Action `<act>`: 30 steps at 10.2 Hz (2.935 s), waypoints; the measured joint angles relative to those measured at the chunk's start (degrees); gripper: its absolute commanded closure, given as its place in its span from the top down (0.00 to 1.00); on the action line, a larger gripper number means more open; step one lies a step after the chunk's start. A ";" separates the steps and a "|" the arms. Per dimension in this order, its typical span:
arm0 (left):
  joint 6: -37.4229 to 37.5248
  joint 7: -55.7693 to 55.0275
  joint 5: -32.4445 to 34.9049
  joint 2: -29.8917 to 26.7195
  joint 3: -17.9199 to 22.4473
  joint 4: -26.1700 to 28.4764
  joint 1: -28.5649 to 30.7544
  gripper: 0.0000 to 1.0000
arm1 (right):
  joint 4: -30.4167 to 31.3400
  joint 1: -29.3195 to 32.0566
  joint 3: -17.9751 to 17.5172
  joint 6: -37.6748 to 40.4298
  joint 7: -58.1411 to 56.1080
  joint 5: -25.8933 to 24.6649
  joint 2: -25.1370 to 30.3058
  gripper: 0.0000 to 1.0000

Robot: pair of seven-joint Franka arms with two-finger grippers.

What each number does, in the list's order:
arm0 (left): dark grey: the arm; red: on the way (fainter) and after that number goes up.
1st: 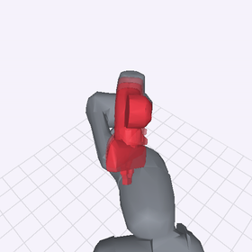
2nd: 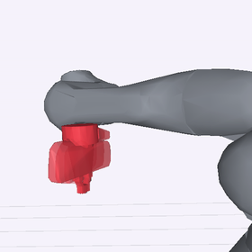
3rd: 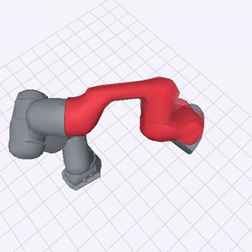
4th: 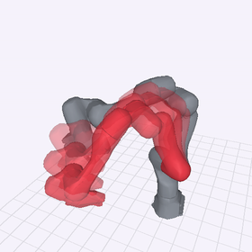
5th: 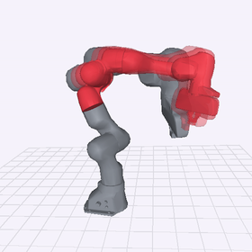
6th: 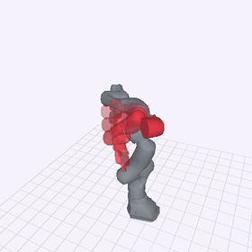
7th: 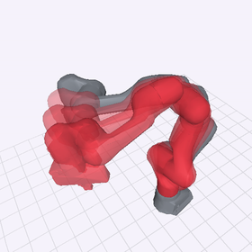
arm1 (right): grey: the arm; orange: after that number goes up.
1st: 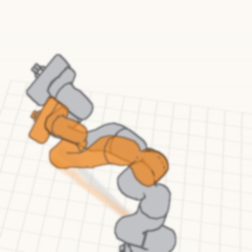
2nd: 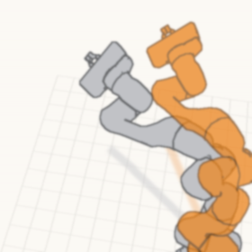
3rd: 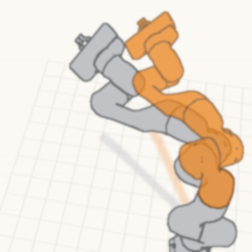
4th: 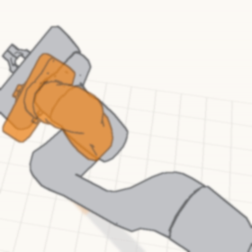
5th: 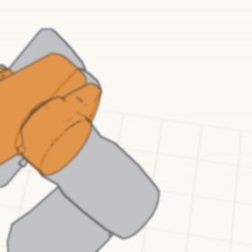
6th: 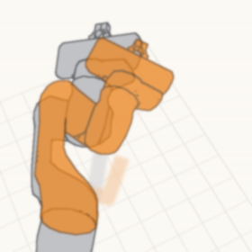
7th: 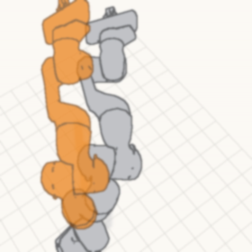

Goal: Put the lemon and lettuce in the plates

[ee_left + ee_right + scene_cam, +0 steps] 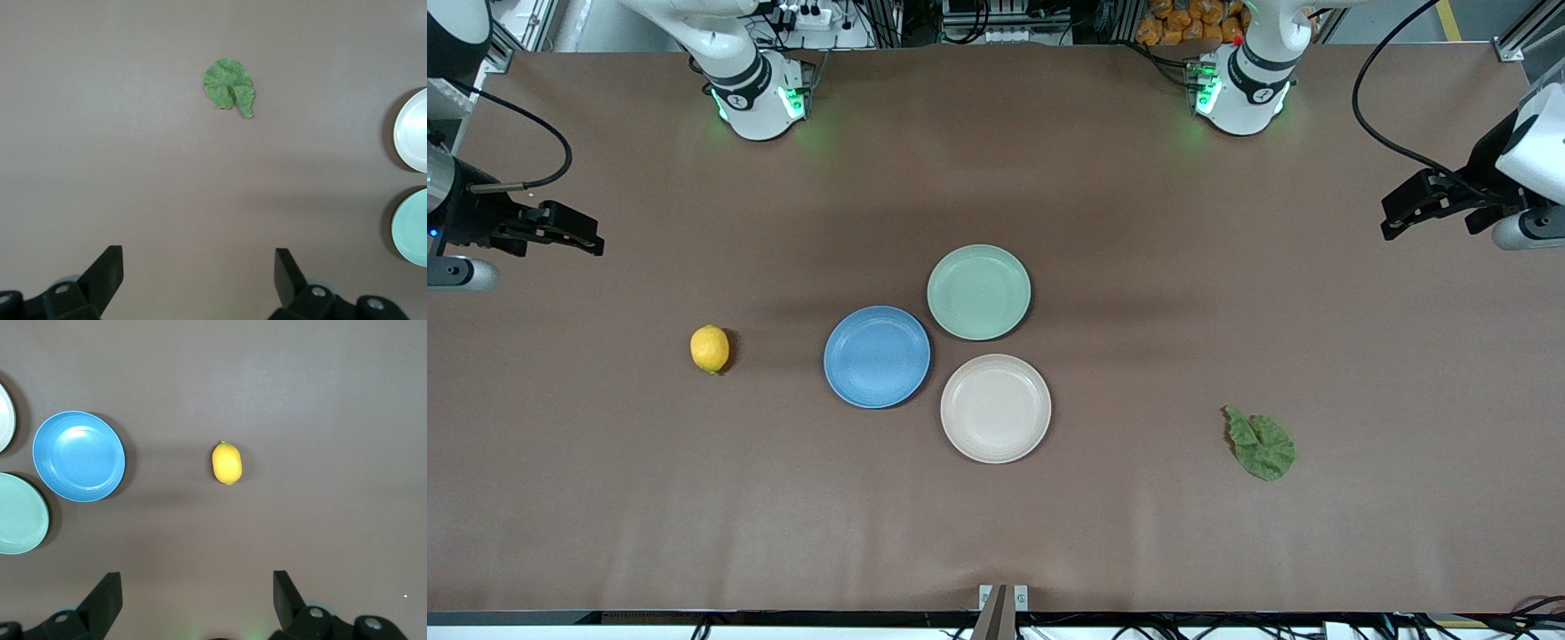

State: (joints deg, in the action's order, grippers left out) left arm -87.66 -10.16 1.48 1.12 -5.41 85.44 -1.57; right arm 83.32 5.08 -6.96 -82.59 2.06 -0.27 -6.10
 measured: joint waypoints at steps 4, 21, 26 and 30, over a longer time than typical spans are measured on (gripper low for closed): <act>0.65 0.39 0.00 0.66 0.05 0.65 0.27 1.00 | 0.11 0.00 0.00 -0.01 0.00 0.00 0.02 1.00; -49.08 -1.09 0.19 43.30 -0.23 4.49 -0.52 0.61 | 16.85 5.27 0.91 -30.95 -0.37 0.59 -27.22 1.00; -49.20 -1.03 0.64 43.62 -0.19 4.47 -0.54 0.00 | 16.84 4.97 0.55 -32.26 -1.28 3.11 -29.52 0.76; -48.09 -2.54 0.66 42.59 -2.04 2.95 -1.75 0.00 | 16.73 4.66 0.50 -32.25 -1.86 3.25 -30.31 0.15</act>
State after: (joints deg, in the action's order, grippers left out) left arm -135.75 -12.70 2.14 43.71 -7.45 88.40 -3.31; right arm 100.05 9.74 -6.45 -114.84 0.20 2.98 -36.42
